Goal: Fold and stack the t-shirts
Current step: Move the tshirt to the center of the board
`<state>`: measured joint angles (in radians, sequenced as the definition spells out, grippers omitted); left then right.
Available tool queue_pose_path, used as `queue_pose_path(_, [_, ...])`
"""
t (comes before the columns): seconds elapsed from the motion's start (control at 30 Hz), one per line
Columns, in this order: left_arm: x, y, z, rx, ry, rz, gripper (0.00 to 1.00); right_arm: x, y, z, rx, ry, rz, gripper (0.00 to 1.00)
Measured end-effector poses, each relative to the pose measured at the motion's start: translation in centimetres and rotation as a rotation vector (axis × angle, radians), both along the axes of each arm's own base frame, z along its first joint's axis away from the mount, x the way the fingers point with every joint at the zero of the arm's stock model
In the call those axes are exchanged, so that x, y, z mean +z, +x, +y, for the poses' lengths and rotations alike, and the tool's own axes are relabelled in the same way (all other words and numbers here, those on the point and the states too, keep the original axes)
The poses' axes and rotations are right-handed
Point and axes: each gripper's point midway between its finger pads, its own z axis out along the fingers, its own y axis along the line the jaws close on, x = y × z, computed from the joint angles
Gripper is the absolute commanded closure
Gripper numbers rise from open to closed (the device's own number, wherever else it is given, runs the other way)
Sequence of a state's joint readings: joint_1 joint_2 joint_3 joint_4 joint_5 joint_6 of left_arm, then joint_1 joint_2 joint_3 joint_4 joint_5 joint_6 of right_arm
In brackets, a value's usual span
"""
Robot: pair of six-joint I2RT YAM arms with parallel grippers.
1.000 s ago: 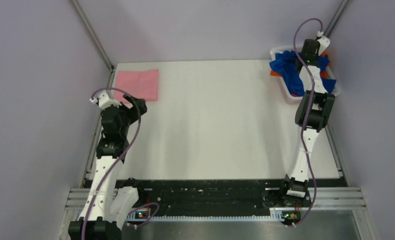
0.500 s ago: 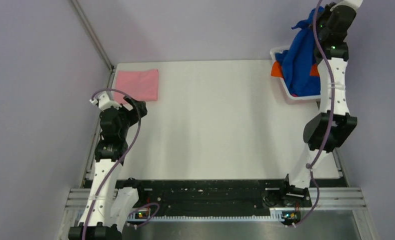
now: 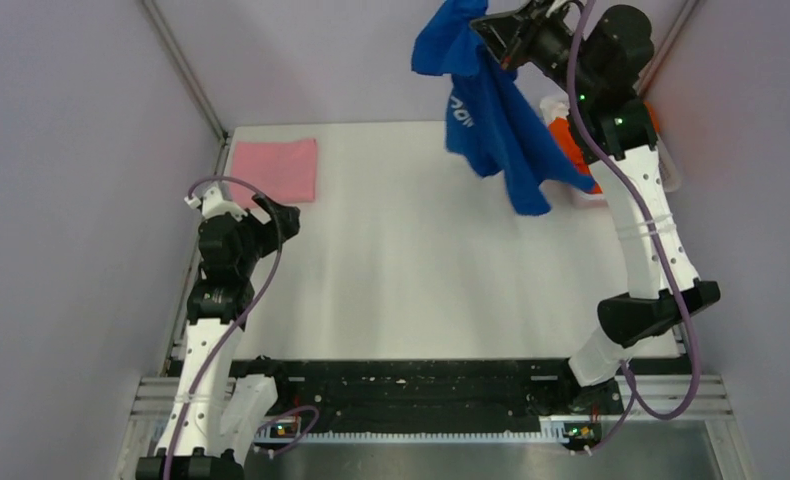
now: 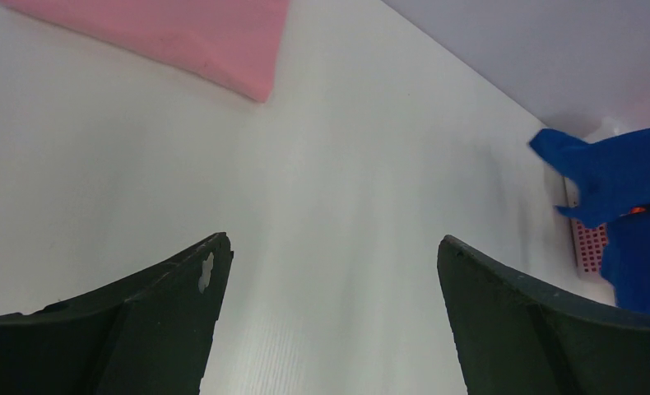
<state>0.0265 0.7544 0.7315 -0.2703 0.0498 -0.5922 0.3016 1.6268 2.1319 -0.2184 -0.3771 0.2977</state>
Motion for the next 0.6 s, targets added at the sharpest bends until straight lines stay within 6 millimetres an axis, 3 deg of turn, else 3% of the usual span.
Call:
queue_pose_path(0.17, [-0.1, -0.7, -0.2, 0.000, -0.021, 0.013, 0.01, 0.0, -2.4, 5.7, 0.223, 0.004, 0.008, 1.00])
queue_pose_path(0.27, [0.2, -1.2, -0.1, 0.013, -0.032, 0.006, 0.01, -0.7, -3.5, 7.2, 0.302, -0.008, 0.029, 1.00])
queue_pose_path(0.37, [0.3, -1.4, 0.1, 0.030, -0.039, 0.004, 0.01, -2.2, -3.7, 7.2, 0.305, -0.040, 0.049, 1.00])
queue_pose_path(0.43, [0.1, -1.5, 0.1, 0.038, -0.050, 0.011, 0.01, -5.3, -3.9, 6.4, 0.265, -0.069, 0.107, 1.00])
queue_pose_path(0.53, [-0.9, -1.3, 0.1, 0.043, -0.064, 0.043, 0.01, -12.3, -4.3, 4.4, 0.159, -0.116, 0.242, 0.96])
queue_pose_path(0.57, [-1.4, -1.2, 0.1, 0.044, -0.070, 0.058, 0.01, -15.0, -4.3, 3.5, 0.111, -0.126, 0.290, 0.89])
queue_pose_path(0.6, [-1.9, -1.1, 0.0, 0.044, -0.077, 0.076, 0.01, -18.8, -4.5, 2.4, 0.051, -0.143, 0.359, 0.71])
